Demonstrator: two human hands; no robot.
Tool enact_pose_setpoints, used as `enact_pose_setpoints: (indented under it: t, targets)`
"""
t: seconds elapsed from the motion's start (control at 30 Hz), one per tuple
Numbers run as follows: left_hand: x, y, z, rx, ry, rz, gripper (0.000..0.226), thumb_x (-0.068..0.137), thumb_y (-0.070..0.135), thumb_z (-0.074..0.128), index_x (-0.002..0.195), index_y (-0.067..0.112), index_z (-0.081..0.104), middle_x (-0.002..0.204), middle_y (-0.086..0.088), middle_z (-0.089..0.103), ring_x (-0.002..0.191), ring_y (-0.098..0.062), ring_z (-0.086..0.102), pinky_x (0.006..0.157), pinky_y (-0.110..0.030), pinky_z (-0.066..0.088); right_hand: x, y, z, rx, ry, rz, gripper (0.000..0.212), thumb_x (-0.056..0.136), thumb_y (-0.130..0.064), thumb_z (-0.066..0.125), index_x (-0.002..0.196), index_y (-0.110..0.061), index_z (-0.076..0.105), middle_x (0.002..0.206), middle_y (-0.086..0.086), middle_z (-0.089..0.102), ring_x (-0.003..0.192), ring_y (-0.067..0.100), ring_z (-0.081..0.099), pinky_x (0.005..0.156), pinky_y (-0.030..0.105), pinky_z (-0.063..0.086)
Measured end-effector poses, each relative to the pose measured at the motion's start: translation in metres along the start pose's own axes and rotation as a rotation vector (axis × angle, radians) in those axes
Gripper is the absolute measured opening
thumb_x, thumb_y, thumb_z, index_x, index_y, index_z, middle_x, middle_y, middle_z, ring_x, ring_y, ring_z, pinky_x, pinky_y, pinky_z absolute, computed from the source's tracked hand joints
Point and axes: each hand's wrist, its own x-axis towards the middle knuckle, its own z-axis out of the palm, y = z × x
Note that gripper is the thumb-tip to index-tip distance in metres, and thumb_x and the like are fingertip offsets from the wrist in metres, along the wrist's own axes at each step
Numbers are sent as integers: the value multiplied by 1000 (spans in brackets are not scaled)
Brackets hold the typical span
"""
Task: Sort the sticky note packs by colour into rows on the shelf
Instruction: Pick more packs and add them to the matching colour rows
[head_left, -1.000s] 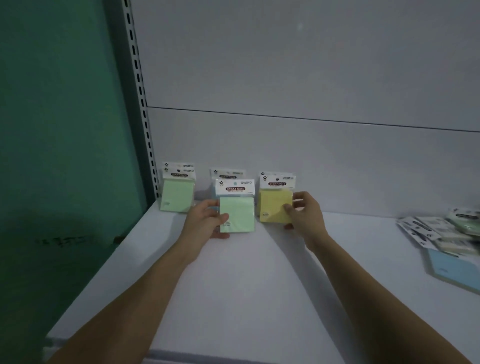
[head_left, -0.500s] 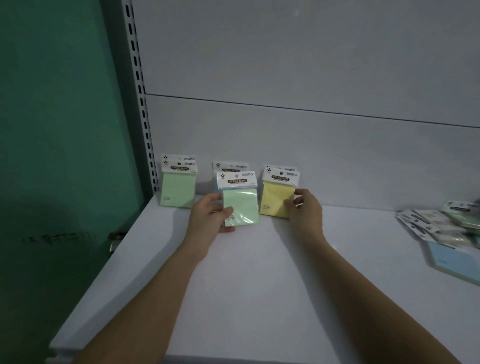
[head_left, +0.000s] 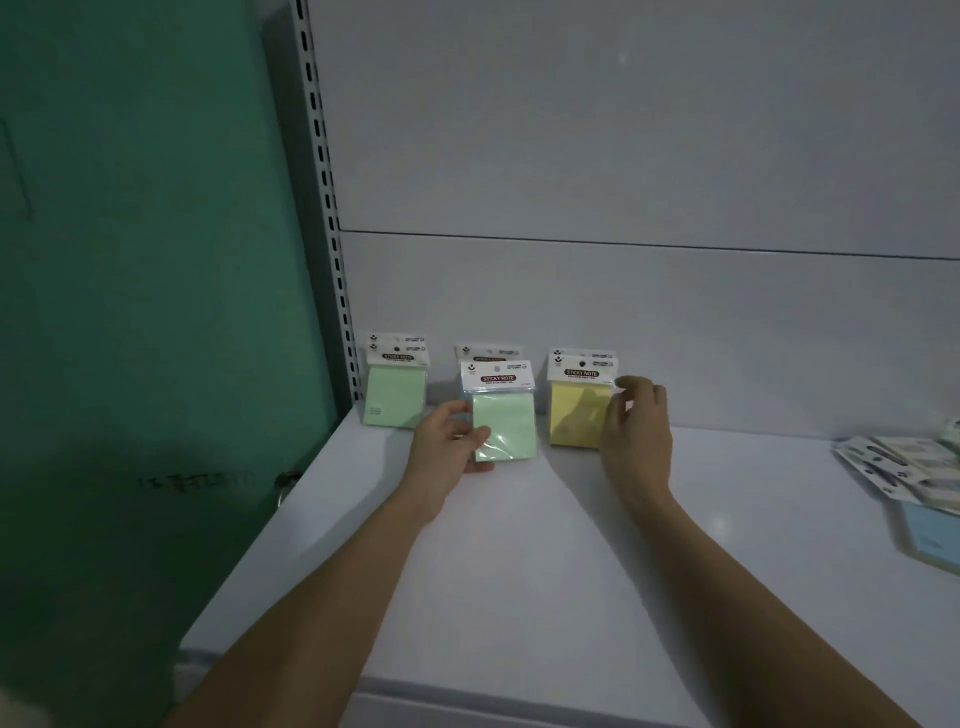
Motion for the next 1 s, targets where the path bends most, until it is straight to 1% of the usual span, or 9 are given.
enact_pose_setpoints:
  t: [0.07, 0.17, 0.27, 0.33, 0.43, 0.5, 0.6, 0.83, 1.0]
  targets:
    - [-2, 7, -9, 16, -11, -1, 34, 87, -6, 60, 117, 8, 54, 90, -8, 63, 78, -21, 64, 59, -32, 60, -12, -14, 3, -27, -111, -116, 22, 96, -10, 43, 112, -12, 58, 109, 5, 58, 96, 25, 56, 73, 29, 37]
    - [-1, 17, -38, 50, 52, 39, 35, 87, -6, 60, 118, 10, 55, 94, -6, 61, 83, -21, 64, 60, -32, 61, -37, -36, 21, -106, -437, -318, 18, 94, -13, 48, 102, -11, 64, 102, 6, 62, 96, 25, 56, 72, 30, 38]
    - [5, 20, -72, 105, 141, 33, 35, 87, -7, 61, 117, 12, 57, 91, -5, 61, 84, -24, 64, 57, -31, 58, -63, -51, 41, -310, -691, -513, 34, 94, -40, 41, 106, -16, 63, 114, 5, 60, 106, 28, 55, 85, 38, 47]
    - [12, 22, -87, 164, 195, 17, 36, 85, -6, 63, 116, 11, 59, 89, -6, 64, 82, -23, 65, 63, -34, 56, -73, -56, 51, -410, -773, -558, 46, 94, -50, 37, 124, -21, 56, 131, 3, 54, 120, 26, 48, 99, 40, 41]
    - [31, 23, -99, 240, 307, 15, 37, 81, -2, 69, 116, 8, 61, 100, -12, 67, 91, -26, 65, 84, -40, 54, -77, -60, 60, -387, -772, -522, 52, 95, -53, 37, 139, -27, 45, 147, -3, 42, 136, 20, 35, 113, 38, 27]
    - [41, 27, -102, 278, 346, 23, 40, 80, 0, 71, 118, 7, 61, 106, -12, 67, 96, -26, 64, 88, -38, 52, -76, -60, 60, -387, -746, -534, 53, 95, -54, 36, 141, -28, 43, 150, -5, 39, 138, 19, 32, 115, 37, 24]
    - [48, 19, -106, 310, 388, 23, 39, 82, 0, 70, 119, 6, 62, 107, -11, 68, 93, -24, 64, 85, -33, 51, -77, -57, 61, -392, -762, -530, 53, 96, -53, 37, 142, -29, 41, 150, -7, 38, 139, 16, 30, 115, 35, 22]
    - [46, -2, -104, 477, 443, 174, 28, 88, -1, 61, 115, 3, 66, 86, -2, 60, 80, -15, 57, 84, -26, 48, -78, -50, 65, -367, -754, -512, 52, 95, -55, 37, 141, -33, 41, 150, -10, 37, 140, 11, 28, 116, 32, 20]
    - [54, -6, -108, 641, 433, 191, 17, 87, 6, 65, 102, 11, 71, 90, -9, 67, 85, -27, 63, 81, -40, 55, -79, -50, 67, -373, -753, -500, 52, 94, -56, 37, 141, -34, 41, 150, -12, 37, 140, 10, 28, 117, 32, 20]
